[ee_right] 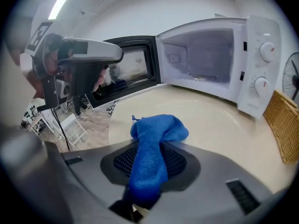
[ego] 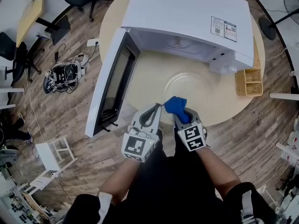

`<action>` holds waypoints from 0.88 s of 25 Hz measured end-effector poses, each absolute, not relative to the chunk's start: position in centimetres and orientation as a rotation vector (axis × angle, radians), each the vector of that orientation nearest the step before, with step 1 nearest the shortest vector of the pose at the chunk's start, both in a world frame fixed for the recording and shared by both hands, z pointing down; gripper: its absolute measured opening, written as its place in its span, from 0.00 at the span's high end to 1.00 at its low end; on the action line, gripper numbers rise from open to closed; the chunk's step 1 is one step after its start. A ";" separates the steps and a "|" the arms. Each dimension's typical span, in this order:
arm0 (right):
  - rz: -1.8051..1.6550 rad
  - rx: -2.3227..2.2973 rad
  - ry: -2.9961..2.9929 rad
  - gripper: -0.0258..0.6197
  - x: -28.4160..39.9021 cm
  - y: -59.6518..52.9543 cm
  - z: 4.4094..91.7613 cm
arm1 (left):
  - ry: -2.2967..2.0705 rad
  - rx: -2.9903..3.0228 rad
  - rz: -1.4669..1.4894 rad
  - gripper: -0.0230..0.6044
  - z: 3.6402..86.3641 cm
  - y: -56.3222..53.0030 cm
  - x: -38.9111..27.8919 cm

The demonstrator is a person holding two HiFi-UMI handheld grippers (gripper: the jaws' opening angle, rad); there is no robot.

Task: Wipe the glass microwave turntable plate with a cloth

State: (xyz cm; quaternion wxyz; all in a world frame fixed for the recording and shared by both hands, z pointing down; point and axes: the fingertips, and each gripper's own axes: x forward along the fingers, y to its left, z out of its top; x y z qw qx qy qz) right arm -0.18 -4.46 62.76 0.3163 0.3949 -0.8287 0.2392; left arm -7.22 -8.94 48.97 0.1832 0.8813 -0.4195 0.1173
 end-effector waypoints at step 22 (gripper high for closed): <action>0.651 1.365 -1.919 0.80 13.7 -5.0 63.0 | -1.109 2.558 0.348 0.95 48.8 -8.8 -3.5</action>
